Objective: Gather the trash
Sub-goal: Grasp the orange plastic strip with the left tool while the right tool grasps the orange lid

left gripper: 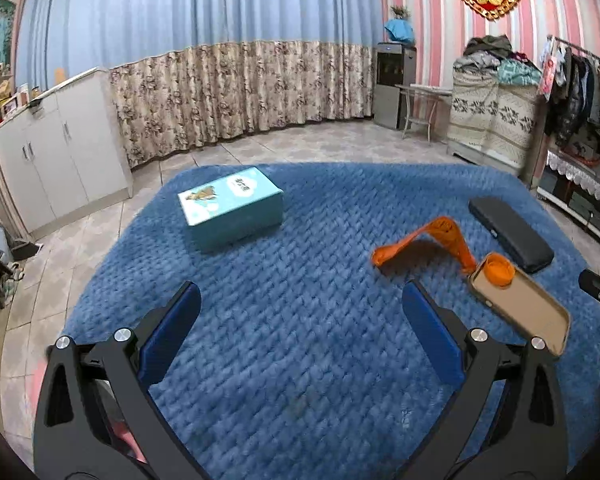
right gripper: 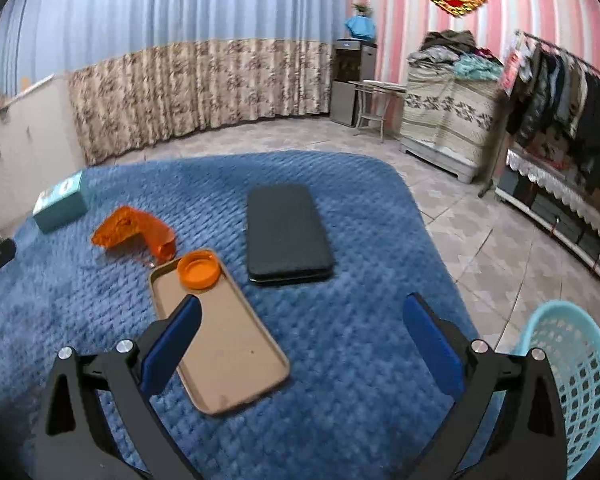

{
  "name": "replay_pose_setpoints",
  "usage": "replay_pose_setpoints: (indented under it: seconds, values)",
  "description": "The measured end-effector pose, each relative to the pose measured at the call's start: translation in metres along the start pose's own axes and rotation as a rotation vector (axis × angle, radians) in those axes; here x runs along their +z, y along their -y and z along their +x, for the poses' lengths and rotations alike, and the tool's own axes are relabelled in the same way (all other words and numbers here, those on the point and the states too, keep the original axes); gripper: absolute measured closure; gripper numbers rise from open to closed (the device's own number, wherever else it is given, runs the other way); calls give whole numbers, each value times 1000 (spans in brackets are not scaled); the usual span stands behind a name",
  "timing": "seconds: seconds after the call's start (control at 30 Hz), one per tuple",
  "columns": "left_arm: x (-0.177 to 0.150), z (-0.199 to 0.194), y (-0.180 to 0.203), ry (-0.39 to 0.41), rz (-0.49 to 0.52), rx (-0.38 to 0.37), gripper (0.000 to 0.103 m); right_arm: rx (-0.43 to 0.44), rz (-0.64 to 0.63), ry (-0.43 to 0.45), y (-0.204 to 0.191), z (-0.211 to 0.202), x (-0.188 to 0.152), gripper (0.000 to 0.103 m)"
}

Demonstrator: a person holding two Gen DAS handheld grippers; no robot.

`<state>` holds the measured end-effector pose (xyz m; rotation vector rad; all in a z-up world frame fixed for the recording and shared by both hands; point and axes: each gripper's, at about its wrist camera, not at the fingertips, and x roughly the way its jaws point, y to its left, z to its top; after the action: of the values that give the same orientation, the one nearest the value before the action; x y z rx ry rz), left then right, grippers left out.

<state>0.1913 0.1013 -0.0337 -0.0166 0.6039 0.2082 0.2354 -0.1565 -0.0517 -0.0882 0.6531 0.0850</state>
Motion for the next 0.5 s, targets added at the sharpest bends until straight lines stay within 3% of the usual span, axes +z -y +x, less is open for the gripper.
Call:
replay_pose_setpoints:
  seconds: [0.37,0.47,0.5]
  values:
    - [30,75,56,-47,91,-136,7,-41,-15,-43,1,15,9,5]
    - [32,99,67,-82,129,-170,25,-24,24,-57,7,21,10,5]
    - [31,108,70,-109,145,-189,39,-9,44,-58,8,22,11,5]
